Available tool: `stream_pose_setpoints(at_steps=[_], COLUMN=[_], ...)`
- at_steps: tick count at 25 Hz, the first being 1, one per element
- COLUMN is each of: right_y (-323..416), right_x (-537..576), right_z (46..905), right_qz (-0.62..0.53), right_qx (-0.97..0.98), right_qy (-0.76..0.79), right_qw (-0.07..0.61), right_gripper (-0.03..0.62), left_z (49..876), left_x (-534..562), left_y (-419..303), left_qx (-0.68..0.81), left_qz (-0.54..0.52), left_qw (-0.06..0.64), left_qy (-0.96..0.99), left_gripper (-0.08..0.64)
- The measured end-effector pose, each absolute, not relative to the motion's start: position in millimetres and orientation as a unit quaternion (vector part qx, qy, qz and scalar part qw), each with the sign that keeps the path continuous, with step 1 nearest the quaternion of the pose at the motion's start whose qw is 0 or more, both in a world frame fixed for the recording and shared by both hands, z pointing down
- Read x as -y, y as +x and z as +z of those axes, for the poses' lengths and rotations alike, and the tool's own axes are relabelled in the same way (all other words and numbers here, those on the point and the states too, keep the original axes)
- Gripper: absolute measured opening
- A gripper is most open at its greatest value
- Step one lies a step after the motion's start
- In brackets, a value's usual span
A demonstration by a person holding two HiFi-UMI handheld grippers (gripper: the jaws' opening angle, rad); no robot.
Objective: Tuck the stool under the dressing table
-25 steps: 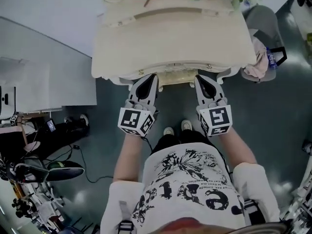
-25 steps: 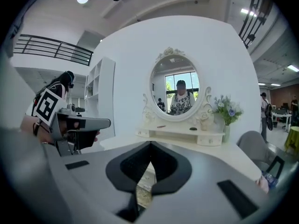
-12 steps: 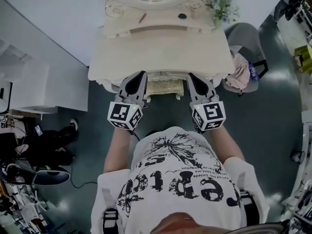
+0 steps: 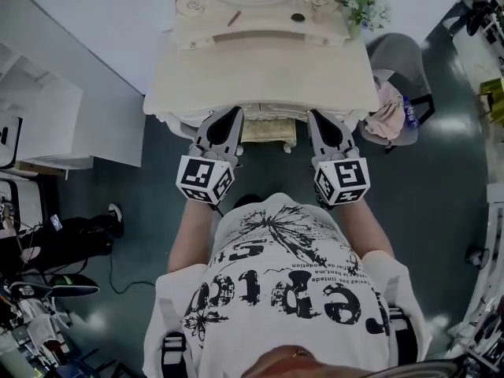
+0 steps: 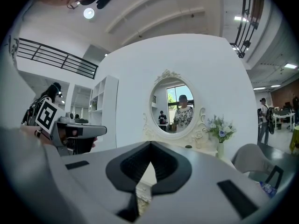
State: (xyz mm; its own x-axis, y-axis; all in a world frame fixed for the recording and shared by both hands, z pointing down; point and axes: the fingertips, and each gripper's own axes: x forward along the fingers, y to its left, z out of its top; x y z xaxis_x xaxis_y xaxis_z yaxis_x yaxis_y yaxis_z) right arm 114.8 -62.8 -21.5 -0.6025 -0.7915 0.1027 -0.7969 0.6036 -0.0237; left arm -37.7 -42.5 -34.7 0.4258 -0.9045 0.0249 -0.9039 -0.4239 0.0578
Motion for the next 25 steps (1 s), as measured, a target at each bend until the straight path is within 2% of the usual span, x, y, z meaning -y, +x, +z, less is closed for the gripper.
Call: stream_pose_setpoints(at_steps=[8, 25], right_y=[111, 119], right_x=[45, 28], right_z=[-17, -5], right_qz=[0.023, 0.034], right_qx=[0.899, 0.895], right_qy=[0.434, 0.442], right_qw=[0.051, 0.054], right_gripper=[0.017, 0.017], left_z=[-22, -20], left_x=[26, 6], left_y=[-27, -26], left_qx=[0.541, 0.546], left_qz=[0.012, 0.025], left_qw=[0.049, 0.038], left_qy=[0.84, 0.837], left_gripper=[0.02, 0.02])
